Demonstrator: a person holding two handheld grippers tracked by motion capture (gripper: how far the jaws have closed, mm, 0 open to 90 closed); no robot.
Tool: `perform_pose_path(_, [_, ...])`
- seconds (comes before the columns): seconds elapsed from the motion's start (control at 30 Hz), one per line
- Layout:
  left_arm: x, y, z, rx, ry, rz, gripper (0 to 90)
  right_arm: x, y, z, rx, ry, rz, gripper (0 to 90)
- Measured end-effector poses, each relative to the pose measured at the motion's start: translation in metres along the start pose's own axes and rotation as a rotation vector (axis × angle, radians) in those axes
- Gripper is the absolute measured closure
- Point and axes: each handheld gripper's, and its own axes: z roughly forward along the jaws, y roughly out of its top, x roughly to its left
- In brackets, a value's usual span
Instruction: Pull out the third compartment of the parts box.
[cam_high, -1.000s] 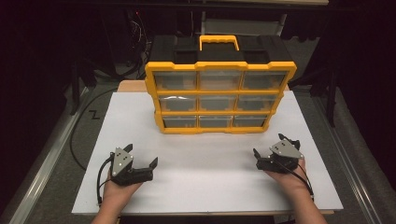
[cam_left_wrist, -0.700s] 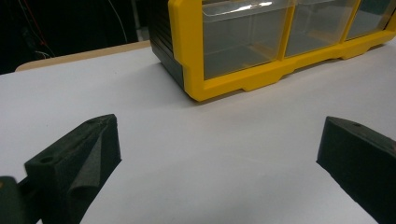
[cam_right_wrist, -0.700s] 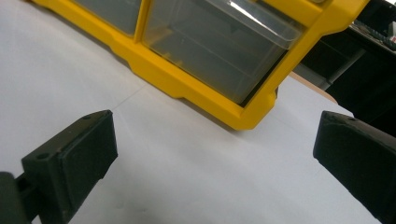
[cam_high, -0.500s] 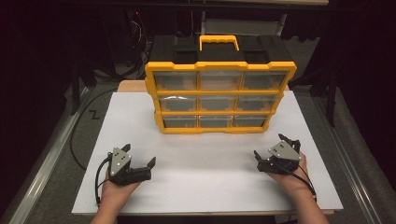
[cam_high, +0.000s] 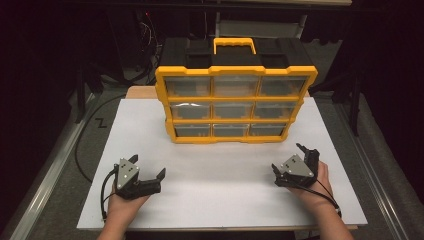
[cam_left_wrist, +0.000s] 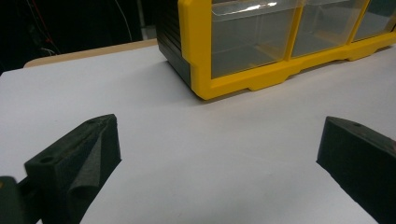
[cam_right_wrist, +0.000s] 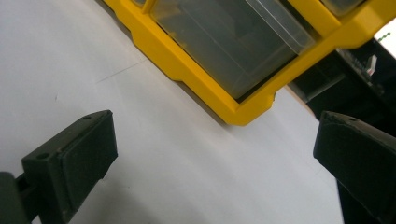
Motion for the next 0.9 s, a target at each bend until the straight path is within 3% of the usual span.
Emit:
perform_pose_path(0.2, [0.0, 0.0, 0.0, -0.002, 0.0, -0.002, 0.5, 0.006, 0.005, -0.001, 0.004, -0.026, -0.076, 0.9])
perform_pose_path(0.27, [0.0, 0.0, 0.001, -0.001, -0.002, -0.001, 0.5, 0.008, 0.007, -0.002, 0.002, -0.039, -0.148, 0.9])
perform_pose_path(0.33, [0.0, 0.0, 0.001, -0.001, -0.002, 0.0, 0.5, 0.009, 0.008, -0.002, 0.0, -0.041, -0.158, 0.9])
perform_pose_path(0.37, [0.0, 0.001, 0.0, -0.001, -0.003, -0.001, 0.5, 0.011, 0.01, -0.004, -0.003, -0.049, -0.196, 0.9])
perform_pose_path(0.9, [-0.001, 0.002, -0.001, -0.009, -0.008, 0.005, 0.5, 0.026, 0.019, -0.008, 0.015, -0.11, -0.422, 1.1])
